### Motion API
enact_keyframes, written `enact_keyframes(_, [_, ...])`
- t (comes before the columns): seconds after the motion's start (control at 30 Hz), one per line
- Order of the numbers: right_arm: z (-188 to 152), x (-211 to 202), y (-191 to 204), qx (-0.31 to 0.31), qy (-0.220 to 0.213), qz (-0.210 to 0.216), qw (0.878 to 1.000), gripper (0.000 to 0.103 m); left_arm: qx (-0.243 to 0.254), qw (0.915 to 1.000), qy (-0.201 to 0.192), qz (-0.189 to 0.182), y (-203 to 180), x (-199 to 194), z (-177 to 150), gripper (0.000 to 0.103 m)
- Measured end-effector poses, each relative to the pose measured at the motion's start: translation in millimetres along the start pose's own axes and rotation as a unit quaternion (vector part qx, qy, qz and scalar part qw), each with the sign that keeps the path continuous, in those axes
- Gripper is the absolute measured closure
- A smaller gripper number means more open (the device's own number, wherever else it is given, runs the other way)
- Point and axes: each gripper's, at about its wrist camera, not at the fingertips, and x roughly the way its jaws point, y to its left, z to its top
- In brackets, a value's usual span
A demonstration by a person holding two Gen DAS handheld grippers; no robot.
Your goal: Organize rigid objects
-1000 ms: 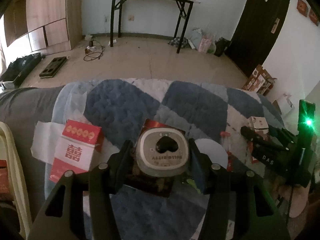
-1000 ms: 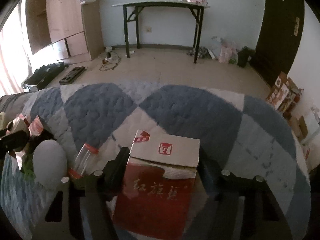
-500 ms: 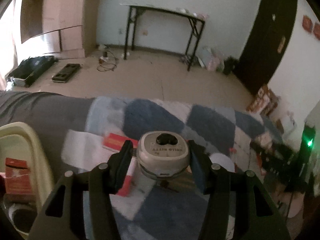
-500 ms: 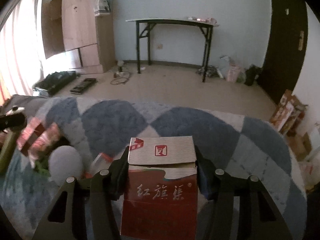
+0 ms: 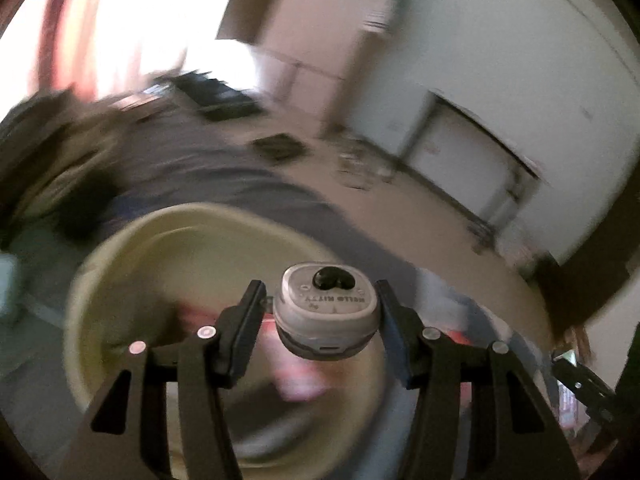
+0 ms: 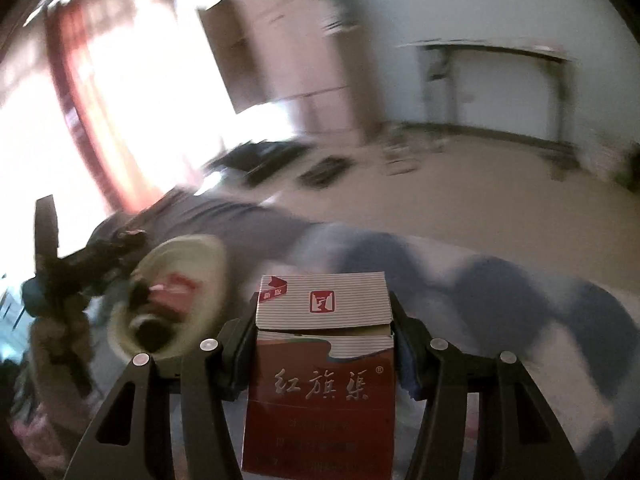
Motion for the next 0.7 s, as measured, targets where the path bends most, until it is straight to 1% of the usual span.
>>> enact_keyframes(0.1, [31.7,56.0,61.3,-0.05,0.036,0.059,0.996,0.047,-0.05,0.998,0.012,0.036,44.8,3.7,-0.5,0.047])
enact_keyframes(0.17, [45.1,90.0,91.0,-0.069,0.059,0.092,0.992,0.047,-0.077,0.9959,0.017,0.044,63.8,7.7,-2.6,0.047])
enact_keyframes(0.2, [50.3,111.1,107.4,-0.077,0.073,0.11,0.988,0.047,-0.085,0.9953,0.019,0.044,66.7,8.8,-3.1,0.047])
enact_keyframes(0.23, [55.2,131.7,116.9,-0.085,0.088,0.122,0.985,0.047,-0.087,0.9951,0.022,0.041,69.4,10.0,-3.3,0.047])
enact_keyframes(0.33, [55.3,182.2,142.2,-0.109,0.129,0.126,0.978,0.047,-0.073,0.9966,0.027,0.028,68.4,7.3,-4.6,0.047])
enact_keyframes(0.37, [56.6,196.6,145.8,-0.116,0.138,0.123,0.976,0.047,-0.068,0.9972,0.021,0.023,67.2,1.5,-4.4,0.047])
enact_keyframes(0.4, [56.3,207.7,148.9,-0.12,0.146,0.122,0.974,0.047,-0.073,0.9971,0.012,0.019,68.1,-4.8,-3.6,0.047])
enact_keyframes(0.5, [56.3,231.9,153.5,-0.123,0.168,0.128,0.97,0.047,-0.101,0.9946,-0.016,0.02,87.2,-23.0,-0.8,0.047])
enact_keyframes(0.57, [56.6,243.7,154.1,-0.125,0.175,0.136,0.967,0.047,-0.123,0.9915,-0.022,0.036,96.2,-22.7,-0.6,0.047])
enact_keyframes(0.6, [56.6,248.8,153.9,-0.125,0.177,0.137,0.967,0.047,-0.128,0.9908,-0.018,0.04,99.0,-18.7,-0.2,0.047])
enact_keyframes(0.67, [54.0,253.4,153.4,-0.121,0.179,0.138,0.967,0.047,-0.136,0.9898,-0.013,0.043,101.7,-11.8,2.1,0.046])
enact_keyframes(0.7, [54.4,254.9,153.4,-0.115,0.181,0.145,0.966,0.047,-0.15,0.9877,-0.02,0.038,103.9,-9.3,2.6,0.047])
